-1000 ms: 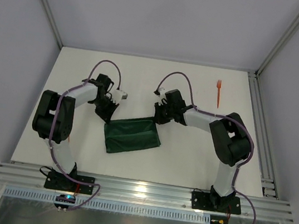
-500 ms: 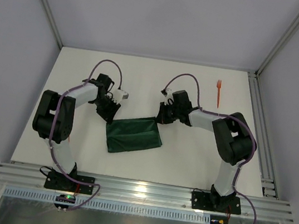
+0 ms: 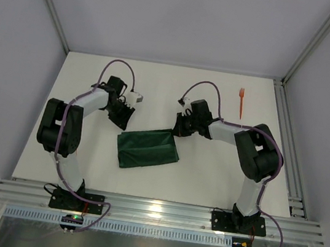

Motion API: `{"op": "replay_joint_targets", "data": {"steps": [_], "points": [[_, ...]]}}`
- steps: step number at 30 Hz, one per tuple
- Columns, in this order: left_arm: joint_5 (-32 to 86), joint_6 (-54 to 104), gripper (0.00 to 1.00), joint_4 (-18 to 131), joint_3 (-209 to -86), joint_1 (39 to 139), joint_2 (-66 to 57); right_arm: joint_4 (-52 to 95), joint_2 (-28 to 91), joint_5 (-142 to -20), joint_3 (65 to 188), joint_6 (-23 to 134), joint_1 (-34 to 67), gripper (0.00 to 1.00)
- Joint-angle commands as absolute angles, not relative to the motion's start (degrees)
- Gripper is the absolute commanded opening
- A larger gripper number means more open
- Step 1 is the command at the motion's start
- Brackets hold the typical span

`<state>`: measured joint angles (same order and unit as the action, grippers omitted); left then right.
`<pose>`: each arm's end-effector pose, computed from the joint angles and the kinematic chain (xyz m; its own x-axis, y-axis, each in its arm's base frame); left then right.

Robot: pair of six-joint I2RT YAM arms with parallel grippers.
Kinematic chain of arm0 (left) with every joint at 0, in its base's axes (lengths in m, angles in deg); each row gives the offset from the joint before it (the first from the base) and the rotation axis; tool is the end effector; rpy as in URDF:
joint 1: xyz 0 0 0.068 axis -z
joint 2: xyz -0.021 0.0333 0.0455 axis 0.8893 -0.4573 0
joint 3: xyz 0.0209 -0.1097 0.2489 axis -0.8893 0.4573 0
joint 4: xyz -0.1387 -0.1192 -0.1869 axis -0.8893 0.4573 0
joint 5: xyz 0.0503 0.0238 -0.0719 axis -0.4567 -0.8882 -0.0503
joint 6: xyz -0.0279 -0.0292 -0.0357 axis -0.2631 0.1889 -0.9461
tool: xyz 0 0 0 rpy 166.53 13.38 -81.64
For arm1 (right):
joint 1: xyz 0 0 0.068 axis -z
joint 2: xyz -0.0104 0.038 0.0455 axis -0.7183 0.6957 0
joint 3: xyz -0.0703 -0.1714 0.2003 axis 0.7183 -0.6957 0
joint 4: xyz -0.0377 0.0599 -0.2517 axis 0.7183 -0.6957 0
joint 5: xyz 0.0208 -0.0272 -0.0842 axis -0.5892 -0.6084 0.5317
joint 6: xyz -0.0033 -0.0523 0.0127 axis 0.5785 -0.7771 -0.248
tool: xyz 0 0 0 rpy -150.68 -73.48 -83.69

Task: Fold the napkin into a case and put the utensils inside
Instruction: Pick up the 2/3-rectangle-folded napkin from the center of the board.

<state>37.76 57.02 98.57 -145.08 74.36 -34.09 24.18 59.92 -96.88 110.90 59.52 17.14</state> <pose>0.3409 -0.0815 0.1738 -0.7908 0.4972 -0.3570 0.5854 0.7847 -0.2038 0.3313 0.1985 0.1395 -0.7598 -0.2171 -0.6128 -0.5468 0.7234 0.4216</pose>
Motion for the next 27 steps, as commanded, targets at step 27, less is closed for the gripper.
{"op": "replay_joint_targets", "data": {"steps": [27], "points": [[40.5,59.3,0.0,101.8,-145.7,74.3,-36.3,14.9,57.2,-84.7,120.4,44.6,10.0,0.39]]}}
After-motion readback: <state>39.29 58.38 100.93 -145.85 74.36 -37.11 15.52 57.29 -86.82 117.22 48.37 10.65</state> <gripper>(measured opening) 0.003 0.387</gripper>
